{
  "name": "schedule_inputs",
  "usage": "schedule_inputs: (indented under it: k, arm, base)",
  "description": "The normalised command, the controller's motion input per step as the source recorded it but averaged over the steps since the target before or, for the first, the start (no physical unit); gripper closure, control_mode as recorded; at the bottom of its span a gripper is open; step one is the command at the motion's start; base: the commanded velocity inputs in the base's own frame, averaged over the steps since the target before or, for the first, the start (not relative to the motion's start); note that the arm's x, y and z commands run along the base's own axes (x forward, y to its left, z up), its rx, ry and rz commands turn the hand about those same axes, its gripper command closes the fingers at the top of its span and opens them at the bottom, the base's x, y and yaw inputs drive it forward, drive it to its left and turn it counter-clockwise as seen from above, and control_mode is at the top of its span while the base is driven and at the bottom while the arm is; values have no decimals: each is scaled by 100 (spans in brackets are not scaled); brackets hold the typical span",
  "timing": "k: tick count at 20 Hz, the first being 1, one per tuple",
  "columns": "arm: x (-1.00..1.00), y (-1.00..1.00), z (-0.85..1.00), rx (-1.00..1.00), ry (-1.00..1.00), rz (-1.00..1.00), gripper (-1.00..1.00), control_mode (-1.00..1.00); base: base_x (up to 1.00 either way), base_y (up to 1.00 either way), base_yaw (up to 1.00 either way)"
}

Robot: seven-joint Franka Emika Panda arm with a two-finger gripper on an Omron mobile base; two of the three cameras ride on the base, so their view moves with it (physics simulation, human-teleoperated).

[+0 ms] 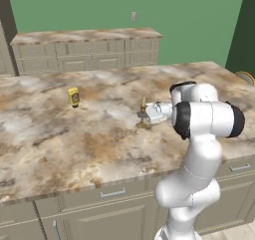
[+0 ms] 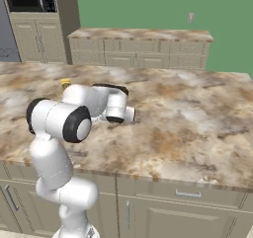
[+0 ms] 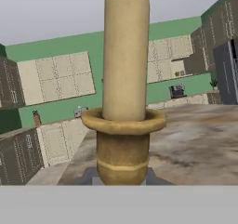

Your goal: Pick the jar and candle from the dining table and place them in the open cabinet. Close the cabinet after placing the objects.

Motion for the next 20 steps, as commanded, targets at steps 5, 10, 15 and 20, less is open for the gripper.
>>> schedule_inputs:
  k: [5,10,15,20]
  arm:
    - [-39,-10,49,0,0,-27,100,-100]
    - [-46,-16,43,0,13,-43,100,-100]
    - [-29,-3,32,-1,12,-57,100,-100]
    - [-34,-5,30,-3,11,-60,100,-100]
  base:
    - [0,0,0]
    - [0,0,0]
    - [0,0,0]
    - [0,0,0]
